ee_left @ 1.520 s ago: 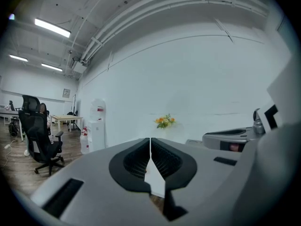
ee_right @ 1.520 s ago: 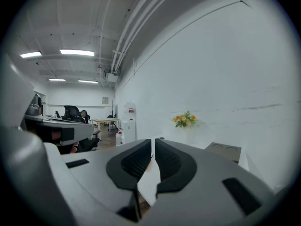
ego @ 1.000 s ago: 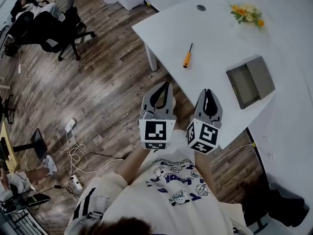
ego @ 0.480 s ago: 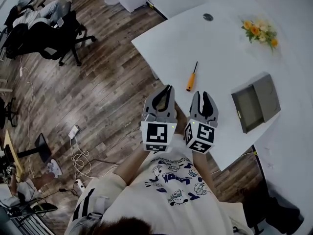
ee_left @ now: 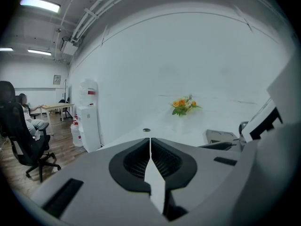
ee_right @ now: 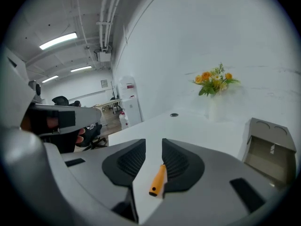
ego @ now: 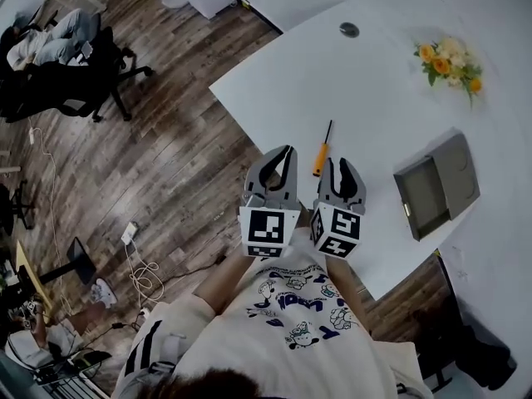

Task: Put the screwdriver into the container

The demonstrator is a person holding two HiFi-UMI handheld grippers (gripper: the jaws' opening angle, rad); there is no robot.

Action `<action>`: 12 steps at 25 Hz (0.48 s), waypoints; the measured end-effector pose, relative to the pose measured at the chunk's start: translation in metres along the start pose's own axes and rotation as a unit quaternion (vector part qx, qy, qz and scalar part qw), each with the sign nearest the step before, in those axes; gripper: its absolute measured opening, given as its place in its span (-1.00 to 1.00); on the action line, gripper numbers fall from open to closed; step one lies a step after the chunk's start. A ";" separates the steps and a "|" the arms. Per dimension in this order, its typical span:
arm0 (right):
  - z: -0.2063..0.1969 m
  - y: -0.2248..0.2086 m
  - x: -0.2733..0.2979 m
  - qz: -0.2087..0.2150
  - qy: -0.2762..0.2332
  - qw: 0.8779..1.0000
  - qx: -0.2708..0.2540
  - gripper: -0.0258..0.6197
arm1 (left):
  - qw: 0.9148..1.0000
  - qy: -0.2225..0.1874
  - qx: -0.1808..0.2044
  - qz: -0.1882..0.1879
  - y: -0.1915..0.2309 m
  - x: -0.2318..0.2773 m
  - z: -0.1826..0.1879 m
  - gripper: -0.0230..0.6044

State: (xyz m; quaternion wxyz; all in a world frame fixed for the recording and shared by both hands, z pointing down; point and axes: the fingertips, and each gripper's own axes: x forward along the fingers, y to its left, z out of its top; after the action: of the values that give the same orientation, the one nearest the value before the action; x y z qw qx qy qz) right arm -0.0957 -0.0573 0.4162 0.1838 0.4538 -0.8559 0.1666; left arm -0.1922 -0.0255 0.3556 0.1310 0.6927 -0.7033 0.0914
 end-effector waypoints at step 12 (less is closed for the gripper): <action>-0.023 -0.010 0.031 -0.033 0.056 0.997 0.030 -0.56 | 0.998 0.050 -0.003 -0.031 0.014 0.038 -0.021 -0.86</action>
State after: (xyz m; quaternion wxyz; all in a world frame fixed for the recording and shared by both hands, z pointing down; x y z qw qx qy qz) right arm -0.0999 -0.0743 0.4525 0.2228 0.4773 -0.8234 0.2111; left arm -0.2056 -0.0548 0.3884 0.1703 0.7084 -0.6744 0.1199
